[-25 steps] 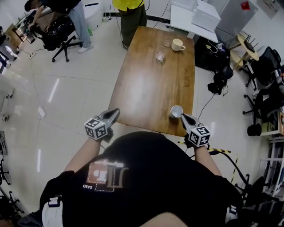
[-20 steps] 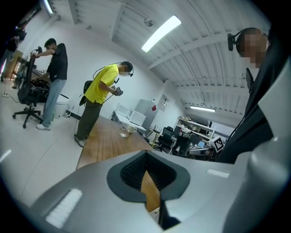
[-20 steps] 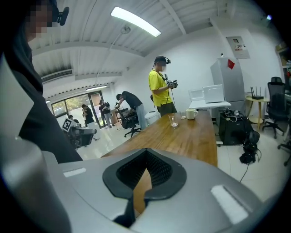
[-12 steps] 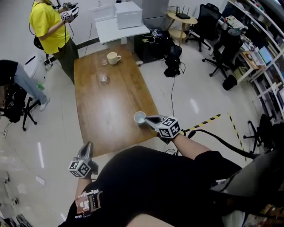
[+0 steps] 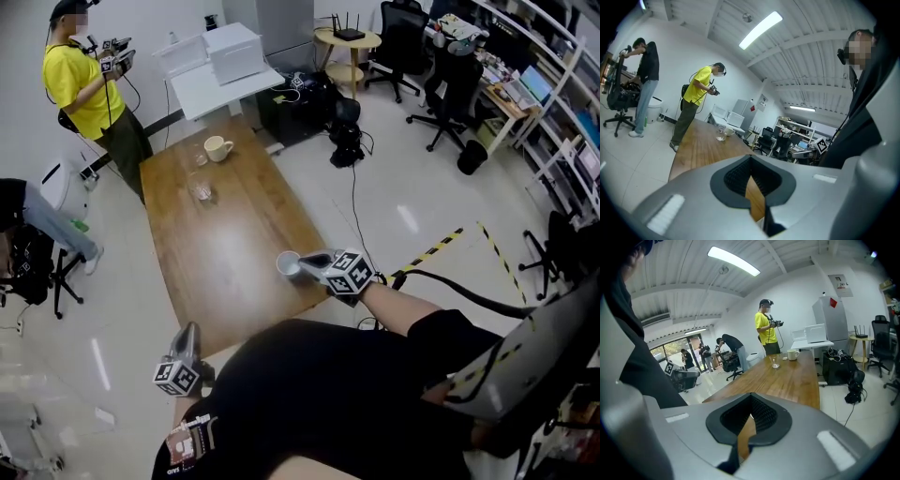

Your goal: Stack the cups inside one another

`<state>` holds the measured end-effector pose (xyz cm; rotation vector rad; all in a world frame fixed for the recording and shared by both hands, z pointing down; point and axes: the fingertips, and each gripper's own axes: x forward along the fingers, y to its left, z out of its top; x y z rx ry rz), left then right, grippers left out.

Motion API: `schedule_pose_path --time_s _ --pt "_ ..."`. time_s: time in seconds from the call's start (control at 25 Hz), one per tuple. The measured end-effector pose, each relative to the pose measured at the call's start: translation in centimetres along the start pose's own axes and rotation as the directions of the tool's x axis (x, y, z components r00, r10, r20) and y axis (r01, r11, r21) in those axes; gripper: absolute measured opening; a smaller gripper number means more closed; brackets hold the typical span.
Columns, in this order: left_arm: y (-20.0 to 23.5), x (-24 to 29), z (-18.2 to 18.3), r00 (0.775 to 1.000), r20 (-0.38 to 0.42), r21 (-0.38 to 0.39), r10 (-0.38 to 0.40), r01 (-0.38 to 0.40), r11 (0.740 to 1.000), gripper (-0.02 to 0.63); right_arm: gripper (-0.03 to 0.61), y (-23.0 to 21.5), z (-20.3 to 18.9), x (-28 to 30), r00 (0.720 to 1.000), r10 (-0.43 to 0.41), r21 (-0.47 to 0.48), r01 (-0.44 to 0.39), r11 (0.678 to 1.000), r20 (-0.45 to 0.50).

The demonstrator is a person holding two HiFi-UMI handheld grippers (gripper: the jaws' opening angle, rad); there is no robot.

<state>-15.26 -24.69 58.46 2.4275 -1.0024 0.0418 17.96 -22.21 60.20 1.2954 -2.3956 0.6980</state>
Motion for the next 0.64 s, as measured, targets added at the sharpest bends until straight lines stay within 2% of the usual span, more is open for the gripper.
schedule_pose_path --time_s 0.36,0.64 --pt "-1.2 1.7 -0.9 1.0 -0.019 0.015 -0.013 0.013 1.0 0.002 0.012 -1.4 -0.5 -0.9 1.0 0.008 -0.001 -0.008 1.0 0.005" --pt "-0.6 3.2 1.4 0.999 -0.023 0.022 -0.039 0.039 0.999 0.002 0.011 -1.9 1.9 -0.3 1.0 -0.004 -0.001 0.004 1.0 0.027"
